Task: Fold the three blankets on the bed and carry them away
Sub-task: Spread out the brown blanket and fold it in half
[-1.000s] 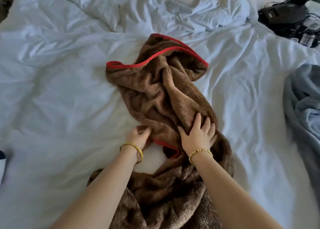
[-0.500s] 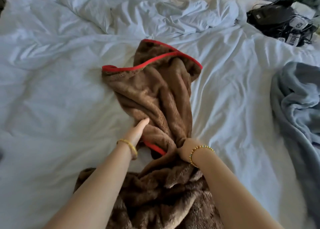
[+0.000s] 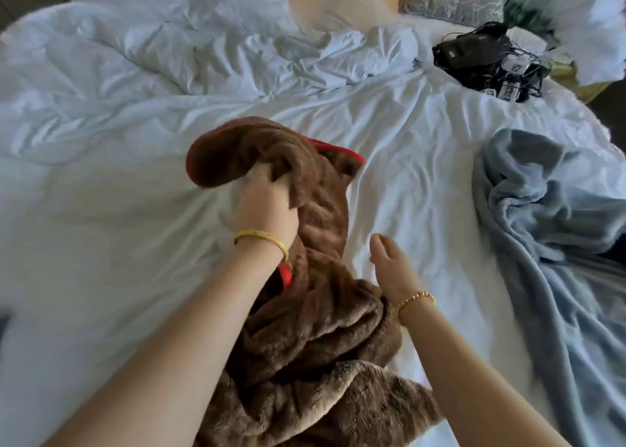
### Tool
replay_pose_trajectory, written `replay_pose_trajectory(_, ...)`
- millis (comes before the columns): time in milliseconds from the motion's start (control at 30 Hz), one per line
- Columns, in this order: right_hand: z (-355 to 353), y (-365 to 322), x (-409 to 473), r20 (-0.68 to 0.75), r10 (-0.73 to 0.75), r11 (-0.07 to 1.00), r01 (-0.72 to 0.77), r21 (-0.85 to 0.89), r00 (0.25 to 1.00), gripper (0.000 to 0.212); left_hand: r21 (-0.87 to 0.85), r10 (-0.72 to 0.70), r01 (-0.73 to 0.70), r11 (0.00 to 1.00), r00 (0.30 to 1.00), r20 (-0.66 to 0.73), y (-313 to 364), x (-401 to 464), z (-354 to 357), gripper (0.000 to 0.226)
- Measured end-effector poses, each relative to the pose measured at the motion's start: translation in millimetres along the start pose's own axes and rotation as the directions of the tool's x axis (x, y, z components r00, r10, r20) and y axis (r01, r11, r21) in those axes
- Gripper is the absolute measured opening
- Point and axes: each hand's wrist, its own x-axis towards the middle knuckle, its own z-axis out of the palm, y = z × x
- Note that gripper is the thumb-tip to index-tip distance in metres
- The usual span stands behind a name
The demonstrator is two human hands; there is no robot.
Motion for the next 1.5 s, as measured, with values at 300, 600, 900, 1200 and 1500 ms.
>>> replay_pose_trajectory(300,47,23,-14,-0.041,0.216,0.966,-0.207,0.157,0.976,0.078,0.101,0.007,-0.274,0.956,0.366,0.931,3,-150,57,0.071)
replay_pose_trajectory(600,47,45,-6,-0.069,0.278,0.897,-0.233,0.375,0.958,0.043,-0.083,-0.208,0.325,0.942,0.761,0.615,-13,-76,58,0.040)
replay_pose_trajectory(900,23,53,-16,0.186,0.239,0.879,-0.294,0.376,0.953,0.017,-0.271,-0.247,0.491,0.828,0.754,0.609,27,-53,77,0.014)
replay_pose_trajectory(1200,5,0,-8,-0.459,-0.097,0.882,0.290,0.371,0.883,0.034,-0.667,-0.261,0.008,0.745,0.924,-0.280,33,-31,-2,0.024)
replay_pose_trajectory(1500,45,53,-41,-0.087,0.287,0.953,-0.276,0.123,0.954,0.075,-0.156,-0.177,0.586,0.795,0.471,0.864,-22,-130,45,0.025)
